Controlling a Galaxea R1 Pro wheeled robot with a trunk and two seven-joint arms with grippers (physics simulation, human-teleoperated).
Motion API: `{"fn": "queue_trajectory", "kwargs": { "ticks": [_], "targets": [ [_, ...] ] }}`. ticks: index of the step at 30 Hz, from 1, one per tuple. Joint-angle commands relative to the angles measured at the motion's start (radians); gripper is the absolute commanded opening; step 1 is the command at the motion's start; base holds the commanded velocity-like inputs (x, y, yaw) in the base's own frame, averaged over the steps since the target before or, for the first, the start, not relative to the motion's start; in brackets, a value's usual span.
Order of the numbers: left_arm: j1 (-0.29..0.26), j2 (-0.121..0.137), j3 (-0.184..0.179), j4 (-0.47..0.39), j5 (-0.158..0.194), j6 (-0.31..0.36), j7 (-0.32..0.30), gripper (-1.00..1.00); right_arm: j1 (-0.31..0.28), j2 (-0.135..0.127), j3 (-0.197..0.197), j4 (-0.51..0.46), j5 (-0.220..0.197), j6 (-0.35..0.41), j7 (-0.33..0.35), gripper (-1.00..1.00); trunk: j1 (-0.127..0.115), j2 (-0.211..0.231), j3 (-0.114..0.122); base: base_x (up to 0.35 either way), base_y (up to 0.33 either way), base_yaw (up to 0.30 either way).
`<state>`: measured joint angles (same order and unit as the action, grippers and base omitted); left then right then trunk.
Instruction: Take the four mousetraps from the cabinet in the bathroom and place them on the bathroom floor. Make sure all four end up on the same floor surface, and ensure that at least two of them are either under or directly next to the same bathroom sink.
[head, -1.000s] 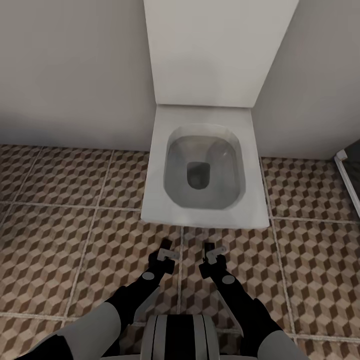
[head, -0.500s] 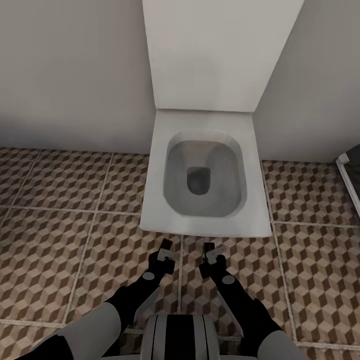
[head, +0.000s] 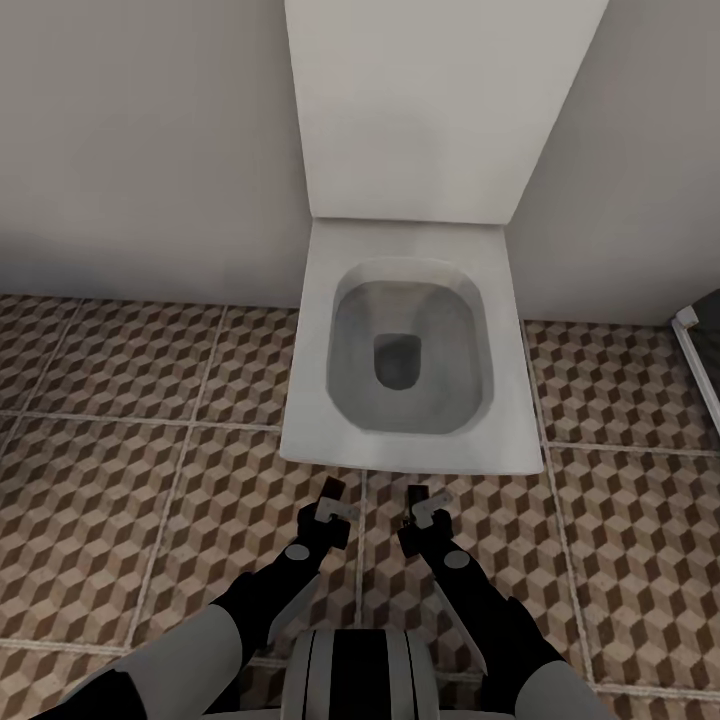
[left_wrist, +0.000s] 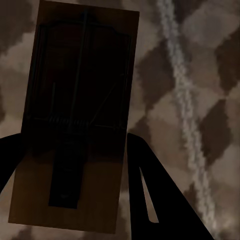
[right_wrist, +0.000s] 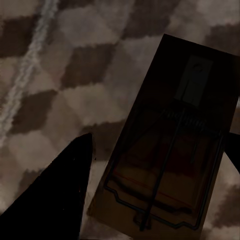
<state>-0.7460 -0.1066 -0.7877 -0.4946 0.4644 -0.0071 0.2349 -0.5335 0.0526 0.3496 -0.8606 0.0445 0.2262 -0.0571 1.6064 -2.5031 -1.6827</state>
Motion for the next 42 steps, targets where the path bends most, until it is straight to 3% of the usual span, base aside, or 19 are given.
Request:
{"fn": "queue_trajectory", "kwargs": {
  "ticks": [1,30,42],
  "targets": [
    [-0.001,0.001,-0.008,-0.001,0.005,0.0,0.009,-1.0,0.0,0.0,0.003,-0.001,0.005,0.007,-0.006,1.0,0.0,0.0,0.0,0.0,0.0,0.0],
    [-0.001,0.002,-0.01,0.0,0.005,-0.001,0.009,-1.0,0.0,0.001,0.003,-0.001,0.004,0.007,-0.006,1.0,0.0,0.0,0.0,0.0,0.0,0.0],
    [-0.001,0.004,-0.009,0.051,0.002,-0.062,0.009,-1.0,0.0,0.001,0.005,-0.001,0.005,0.007,-0.006,1.0,0.0,0.0,0.0,0.0,0.0,0.0]
  ]
}}
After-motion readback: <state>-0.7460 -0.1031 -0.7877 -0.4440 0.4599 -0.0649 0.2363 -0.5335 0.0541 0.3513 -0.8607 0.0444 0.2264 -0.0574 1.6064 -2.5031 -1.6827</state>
